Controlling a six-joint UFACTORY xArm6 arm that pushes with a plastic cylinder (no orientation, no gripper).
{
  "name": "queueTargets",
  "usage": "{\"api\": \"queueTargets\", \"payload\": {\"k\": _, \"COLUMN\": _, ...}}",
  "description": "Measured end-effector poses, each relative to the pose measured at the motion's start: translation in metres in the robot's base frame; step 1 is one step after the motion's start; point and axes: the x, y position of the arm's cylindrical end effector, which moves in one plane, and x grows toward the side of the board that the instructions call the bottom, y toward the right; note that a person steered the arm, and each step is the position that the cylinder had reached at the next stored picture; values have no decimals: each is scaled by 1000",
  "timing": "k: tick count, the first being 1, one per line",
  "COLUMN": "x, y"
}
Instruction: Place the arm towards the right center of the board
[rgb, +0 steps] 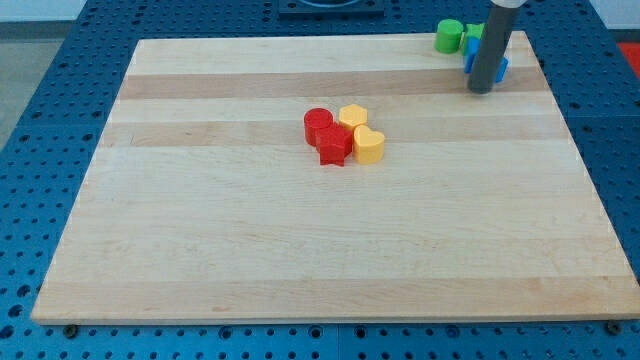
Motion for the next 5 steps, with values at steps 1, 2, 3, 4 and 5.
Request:
{"api": "queueTargets", "payload": {"k": 1, "x": -3, "y": 4}}
{"api": "queueTargets", "payload": {"k": 2, "x": -3, "y": 4}}
{"api": "queueTargets", "payload": {"k": 3, "x": 18, "y": 9}}
{"api": "queueTargets", "payload": {"k": 4, "x": 67, "y": 34}}
{"api": "queueTargets", "payload": {"k": 5, "x": 143, "y": 58}}
